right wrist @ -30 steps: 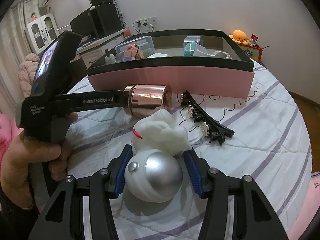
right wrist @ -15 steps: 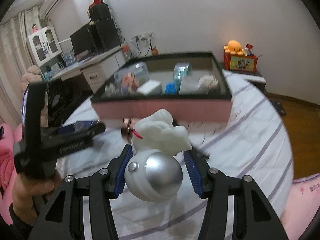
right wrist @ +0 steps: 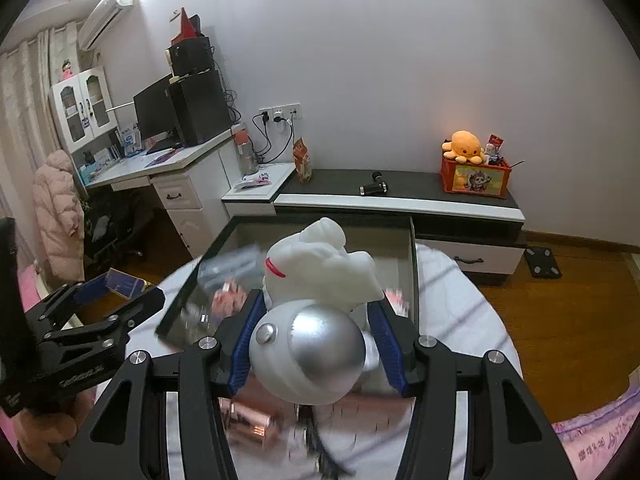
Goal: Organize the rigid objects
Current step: 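Release the blue box into the tray box while the right releases the rabbit lamp there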
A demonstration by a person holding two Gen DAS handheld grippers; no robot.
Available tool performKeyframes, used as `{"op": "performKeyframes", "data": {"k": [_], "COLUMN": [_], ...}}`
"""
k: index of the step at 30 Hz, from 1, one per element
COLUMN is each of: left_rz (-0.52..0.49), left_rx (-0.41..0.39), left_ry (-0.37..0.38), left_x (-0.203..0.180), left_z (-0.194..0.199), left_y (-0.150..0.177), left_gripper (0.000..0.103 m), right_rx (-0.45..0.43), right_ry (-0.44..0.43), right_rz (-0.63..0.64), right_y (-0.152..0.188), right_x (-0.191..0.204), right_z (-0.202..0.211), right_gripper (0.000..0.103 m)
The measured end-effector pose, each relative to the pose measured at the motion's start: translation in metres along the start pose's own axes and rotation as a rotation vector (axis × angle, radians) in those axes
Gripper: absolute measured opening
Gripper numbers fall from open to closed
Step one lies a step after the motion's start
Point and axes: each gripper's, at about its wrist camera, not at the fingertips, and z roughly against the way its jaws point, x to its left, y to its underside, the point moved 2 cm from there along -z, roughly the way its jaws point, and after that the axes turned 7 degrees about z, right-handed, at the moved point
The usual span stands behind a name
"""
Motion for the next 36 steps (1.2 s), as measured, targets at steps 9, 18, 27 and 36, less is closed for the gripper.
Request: {"op": "performKeyframes", "data": {"k": [9, 18, 27, 36], "left_rz": [-0.022, -0.035, -0.069, -0.026], "left_rx": [0.069, 0.154, 0.116, -0.021], "left_ry": [0.003, -0.023, -0.081, -0.061], "left_x": [-0.023, -0.038, -0.031, -0.007], "left_z": [-0.069, -0.125, -0.117, -0.029], "left_y": [-0.022, -0.005, 0.0, 0.02], "left_gripper": [0.083, 0.083, 0.103, 0.103], "right_rx": [0.11, 0.215, 0.246, 0.098], "right_ry": [-0.014, -0.016, -0.046, -0.066], "right_rz": [-0.114, -0.16, -0.175, -0.202], "right_y": [-0.023, -0.003, 0.005, 0.011], "right_x": [-0.041, -0.056, -0.063, -0.044], "right_z": [-0.076, -0.127, -0.139, -0.072], "right_gripper": [0.054, 0.054, 0.077, 0.103]}}
